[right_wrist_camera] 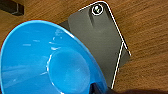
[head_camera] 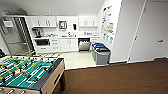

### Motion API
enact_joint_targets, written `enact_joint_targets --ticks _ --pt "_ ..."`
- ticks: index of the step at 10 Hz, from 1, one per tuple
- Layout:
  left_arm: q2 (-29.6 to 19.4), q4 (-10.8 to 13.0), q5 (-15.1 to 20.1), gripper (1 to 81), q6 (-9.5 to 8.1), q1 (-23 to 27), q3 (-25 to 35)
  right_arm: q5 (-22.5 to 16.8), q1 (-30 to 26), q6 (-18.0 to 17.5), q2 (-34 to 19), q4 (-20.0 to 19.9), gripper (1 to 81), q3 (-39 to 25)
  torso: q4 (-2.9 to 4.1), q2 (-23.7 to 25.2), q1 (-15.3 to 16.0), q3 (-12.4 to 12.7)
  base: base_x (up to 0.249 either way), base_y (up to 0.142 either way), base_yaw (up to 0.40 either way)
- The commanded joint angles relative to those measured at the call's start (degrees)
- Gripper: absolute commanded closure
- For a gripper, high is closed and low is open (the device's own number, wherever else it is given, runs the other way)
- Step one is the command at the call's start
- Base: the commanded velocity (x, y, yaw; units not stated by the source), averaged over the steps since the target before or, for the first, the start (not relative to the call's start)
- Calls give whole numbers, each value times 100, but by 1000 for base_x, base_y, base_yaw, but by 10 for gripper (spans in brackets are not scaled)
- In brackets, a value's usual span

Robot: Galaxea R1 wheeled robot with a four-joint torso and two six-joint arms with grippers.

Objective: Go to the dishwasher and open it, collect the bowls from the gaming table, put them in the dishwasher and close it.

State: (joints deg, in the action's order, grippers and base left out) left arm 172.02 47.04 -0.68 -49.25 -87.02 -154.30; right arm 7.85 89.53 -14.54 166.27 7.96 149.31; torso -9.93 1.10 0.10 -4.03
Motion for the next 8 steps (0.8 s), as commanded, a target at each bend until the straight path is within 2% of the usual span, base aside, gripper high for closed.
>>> enact_joint_targets --ticks 1,8 --pt "-18 33 235 811 38 233 13 -258 -220 22 -82 65 811 1 0 0 0 0 220 0 0" --pt "-18 33 235 811 38 224 13 -223 -202 13 -82 48 811 1 0 0 -2 0 217 0 0"
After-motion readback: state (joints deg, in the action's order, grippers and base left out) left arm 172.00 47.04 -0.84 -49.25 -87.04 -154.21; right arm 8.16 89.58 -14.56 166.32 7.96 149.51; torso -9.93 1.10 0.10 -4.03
